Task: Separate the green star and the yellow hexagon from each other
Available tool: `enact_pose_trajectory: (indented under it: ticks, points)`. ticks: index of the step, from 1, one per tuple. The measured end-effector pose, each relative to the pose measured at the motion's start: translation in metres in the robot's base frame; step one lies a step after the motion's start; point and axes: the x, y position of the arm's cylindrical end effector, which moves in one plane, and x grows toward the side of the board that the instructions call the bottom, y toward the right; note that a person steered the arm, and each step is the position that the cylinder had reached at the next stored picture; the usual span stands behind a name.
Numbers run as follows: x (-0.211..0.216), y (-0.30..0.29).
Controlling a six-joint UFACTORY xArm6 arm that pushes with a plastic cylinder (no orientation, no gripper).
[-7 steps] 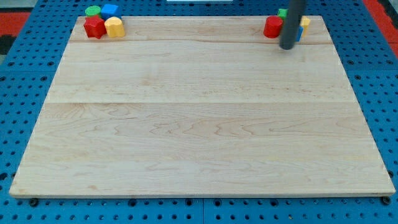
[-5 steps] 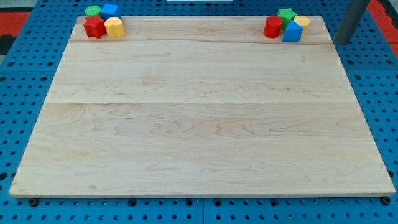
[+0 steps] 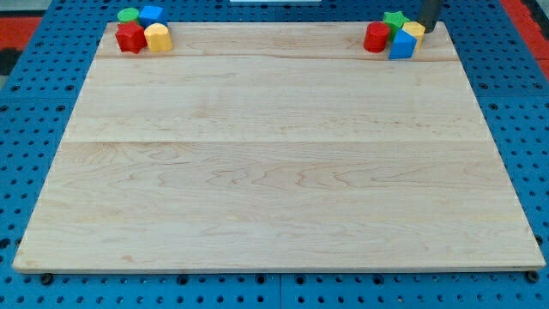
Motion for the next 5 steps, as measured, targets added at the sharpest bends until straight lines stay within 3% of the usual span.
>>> enact_pose_trajectory:
  ticks: [5]
  points:
    - [0.001,-0.069]
